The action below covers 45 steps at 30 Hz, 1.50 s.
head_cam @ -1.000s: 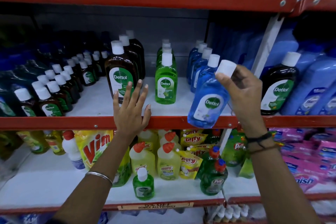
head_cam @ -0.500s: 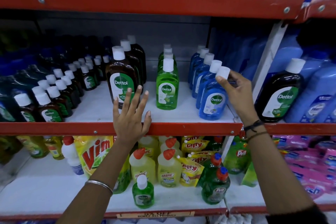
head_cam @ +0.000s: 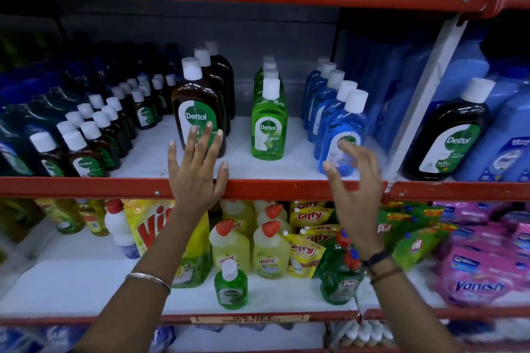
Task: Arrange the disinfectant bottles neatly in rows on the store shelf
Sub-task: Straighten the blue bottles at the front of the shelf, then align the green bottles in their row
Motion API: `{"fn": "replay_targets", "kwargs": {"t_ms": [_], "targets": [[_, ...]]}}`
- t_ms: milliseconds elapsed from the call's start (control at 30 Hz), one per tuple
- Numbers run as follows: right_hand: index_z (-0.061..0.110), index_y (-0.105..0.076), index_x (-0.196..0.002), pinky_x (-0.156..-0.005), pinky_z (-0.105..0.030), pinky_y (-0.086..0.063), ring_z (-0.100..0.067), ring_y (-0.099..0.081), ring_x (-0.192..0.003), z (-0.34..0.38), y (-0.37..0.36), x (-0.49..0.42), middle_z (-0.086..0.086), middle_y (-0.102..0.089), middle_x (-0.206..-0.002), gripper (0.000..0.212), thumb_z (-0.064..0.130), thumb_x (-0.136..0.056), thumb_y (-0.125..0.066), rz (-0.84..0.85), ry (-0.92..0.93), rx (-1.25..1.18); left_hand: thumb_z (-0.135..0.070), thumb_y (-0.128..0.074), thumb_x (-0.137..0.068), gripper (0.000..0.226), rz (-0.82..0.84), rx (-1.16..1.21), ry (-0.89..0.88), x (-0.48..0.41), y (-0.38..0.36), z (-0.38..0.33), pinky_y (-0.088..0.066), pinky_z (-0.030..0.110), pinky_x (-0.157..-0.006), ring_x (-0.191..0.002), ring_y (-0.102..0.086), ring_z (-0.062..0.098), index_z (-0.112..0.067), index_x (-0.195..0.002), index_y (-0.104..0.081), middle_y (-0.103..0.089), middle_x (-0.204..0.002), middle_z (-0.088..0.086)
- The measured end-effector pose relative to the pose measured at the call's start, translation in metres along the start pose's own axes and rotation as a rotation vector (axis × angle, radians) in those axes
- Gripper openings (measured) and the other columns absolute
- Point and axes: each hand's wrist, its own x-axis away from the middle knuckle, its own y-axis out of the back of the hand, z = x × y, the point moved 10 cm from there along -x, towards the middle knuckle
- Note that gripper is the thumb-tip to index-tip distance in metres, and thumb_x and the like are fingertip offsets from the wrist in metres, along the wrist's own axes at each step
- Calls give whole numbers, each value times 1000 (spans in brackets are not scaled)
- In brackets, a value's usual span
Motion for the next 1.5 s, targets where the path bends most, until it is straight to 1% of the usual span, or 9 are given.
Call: {"fn": "replay_targets", "kwargs": {"t_ms": [167, 333, 433, 567, 833, 933, 1067, 1200, 1500], "targets": [[26, -60, -118, -94, -30, -48, -9, -55, -113, -36, -75, 100, 0, -61, -119, 38, 45, -86, -58, 298, -155, -82, -42, -29, -101, 55, -12, -40, -31, 3, 0, 6, -12, 50, -119, -148, -25, 24, -23, -153, -29, -36, -156, 5], [30, -42, -137, -107, -35, -38, -9, -40, -130, -79, -162, 198, 8, -43, -141, 63, 61, -83, -54, 788, -319, -5, -42, -31, -101, 53, -31, -20, -20, 2, 2, 6, -12, 48, -120, -147, -27, 24, -24, -151, -32, -39, -155, 4], [27, -44, -136, -104, -35, -39, -13, -43, -127, -92, -188, 225, 4, -47, -141, 67, 60, -80, -61, 915, -366, 5, -42, -31, -101, 53, -29, -9, -20, 1, 2, 5, -12, 48, -120, -146, -27, 25, -23, -151, -32, -40, -155, 5], [21, -60, -120, -86, -23, -43, -11, -54, -104, -95, -192, 222, 5, -61, -116, 42, 34, -81, -71, 864, -387, -58, -42, -31, -101, 52, -27, -12, -17, 1, 2, 5, -12, 47, -120, -146, -30, 25, -23, -150, -35, -41, -154, 5], [28, -66, -102, -76, -24, -51, -3, -60, -89, -57, -153, 160, 9, -66, -97, 32, 41, -74, -74, 714, -286, -120, -42, -29, -101, 53, -24, -1, -12, 1, 3, 5, -11, 45, -121, -145, -30, 24, -24, -150, -33, -41, -154, 4], [41, -63, -99, -72, -13, -47, 4, -59, -87, -13, -127, 110, 20, -64, -92, 28, 35, -75, -76, 629, -195, -163, -43, -29, -101, 53, -17, -6, -11, 0, 4, 5, -12, 45, -121, -146, -30, 24, -25, -151, -32, -40, -154, 3], [18, -67, -106, -73, -26, -52, -12, -64, -86, 43, -91, 44, 6, -68, -94, 33, 33, -76, -71, 492, -60, -264, -43, -30, -101, 53, -6, -2, -14, -1, 4, 5, -15, 47, -120, -146, -30, 24, -25, -151, -32, -40, -154, 3], [15, -65, -109, -76, -34, -56, -20, -67, -88, 78, -60, -17, -4, -71, -98, 34, 31, -79, -69, 310, 29, -340, -43, -34, -100, 54, 1, 17, -12, 0, 4, 6, -19, 49, -117, -146, -29, 23, -25, -151, -32, -39, -155, 3], [16, -64, -109, -74, -26, -50, -7, -58, -81, 64, -67, -90, 12, -65, -90, 35, 30, -78, -73, 77, 28, -230, -43, -36, -98, 54, -2, 6, -9, 2, 2, 7, -21, 49, -116, -146, -29, 23, -24, -149, -37, -38, -155, 2]]}}
